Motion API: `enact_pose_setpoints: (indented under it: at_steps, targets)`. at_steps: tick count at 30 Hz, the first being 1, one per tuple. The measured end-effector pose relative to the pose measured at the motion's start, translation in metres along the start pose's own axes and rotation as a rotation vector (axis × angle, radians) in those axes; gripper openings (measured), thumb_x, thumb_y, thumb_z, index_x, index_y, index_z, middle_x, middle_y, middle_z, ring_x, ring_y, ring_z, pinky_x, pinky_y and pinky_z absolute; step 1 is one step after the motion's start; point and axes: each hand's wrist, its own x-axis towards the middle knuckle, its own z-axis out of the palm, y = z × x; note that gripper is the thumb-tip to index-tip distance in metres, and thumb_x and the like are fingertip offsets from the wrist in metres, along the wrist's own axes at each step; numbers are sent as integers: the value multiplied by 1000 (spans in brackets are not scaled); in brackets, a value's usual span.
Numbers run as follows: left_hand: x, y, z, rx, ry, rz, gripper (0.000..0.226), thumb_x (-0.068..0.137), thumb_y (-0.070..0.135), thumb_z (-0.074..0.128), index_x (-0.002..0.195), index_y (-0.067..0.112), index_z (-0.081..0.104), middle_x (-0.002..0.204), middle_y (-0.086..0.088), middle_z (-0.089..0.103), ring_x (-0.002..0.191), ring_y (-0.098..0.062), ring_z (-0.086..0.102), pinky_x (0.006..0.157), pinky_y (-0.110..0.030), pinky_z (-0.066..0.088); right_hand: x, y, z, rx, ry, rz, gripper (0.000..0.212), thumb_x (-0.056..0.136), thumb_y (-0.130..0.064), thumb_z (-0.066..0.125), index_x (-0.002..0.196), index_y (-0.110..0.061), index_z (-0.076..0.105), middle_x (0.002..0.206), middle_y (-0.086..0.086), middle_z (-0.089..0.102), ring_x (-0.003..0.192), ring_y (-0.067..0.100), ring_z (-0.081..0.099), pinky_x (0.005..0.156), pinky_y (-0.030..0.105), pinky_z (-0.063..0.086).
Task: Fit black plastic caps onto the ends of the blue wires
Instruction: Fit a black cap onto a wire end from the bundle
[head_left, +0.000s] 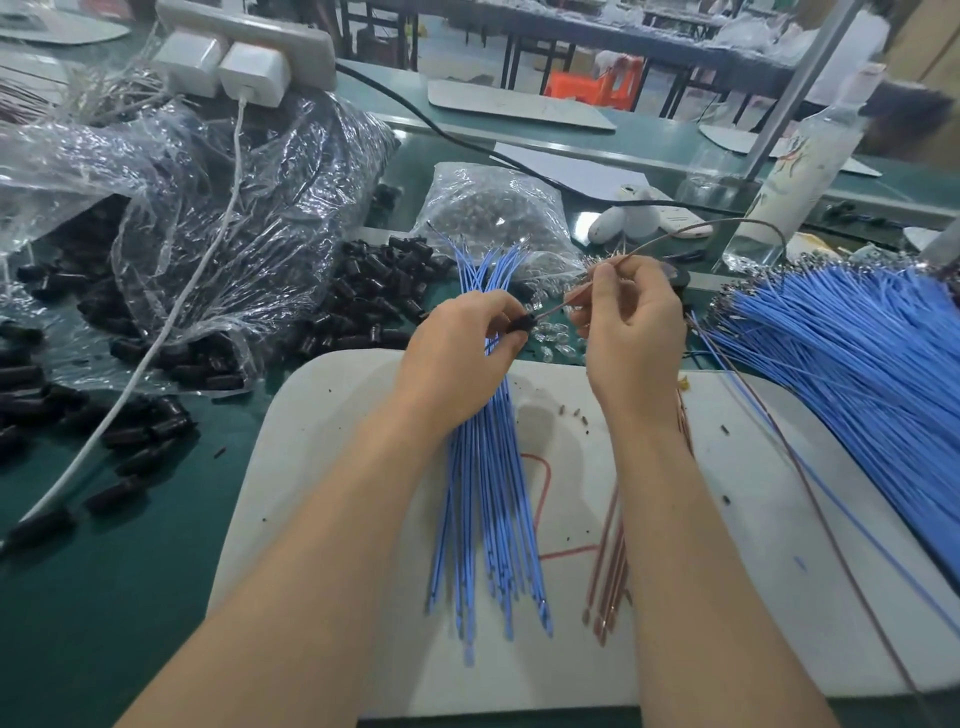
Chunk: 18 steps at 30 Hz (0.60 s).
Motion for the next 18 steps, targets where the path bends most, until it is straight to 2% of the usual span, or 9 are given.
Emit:
enact_pose_setpoints:
  at_steps: [4,10,15,18]
  targets:
    - [0,0,1,45,18,35,11,89,18,60,98,16,66,92,1,66,92,-18,59,87,-39,46,0,-3,-1,-38,20,-52,15,99,-21,48,88,-13,56,76,1,68,70,18,65,73,41,53]
    - [0,-3,1,93,13,49,11,90,19,59,99,16,65,94,2,66,94,-19,58,86,-40,46,-2,-3,-2,-129,14,-163,19,99,-19,49,92,-6,61,76,1,65,72,23,64,75,45,51]
    - [0,-4,2,119,6,67,13,91,19,59,102,15,65,97,1,66,96,-21,58,87,-41,46,-3,-3,-2,-152,-26,-169,19,99,-20,48,90,-9,60,76,3,67,72,22,64,74,43,51]
    - [0,-3,3,124,14,80,16,91,19,60,103,14,67,97,0,67,95,-21,59,87,-41,46,-2,-4,-2,-118,-29,-113,17,98,-21,49,89,-13,60,78,2,68,74,22,65,76,45,52]
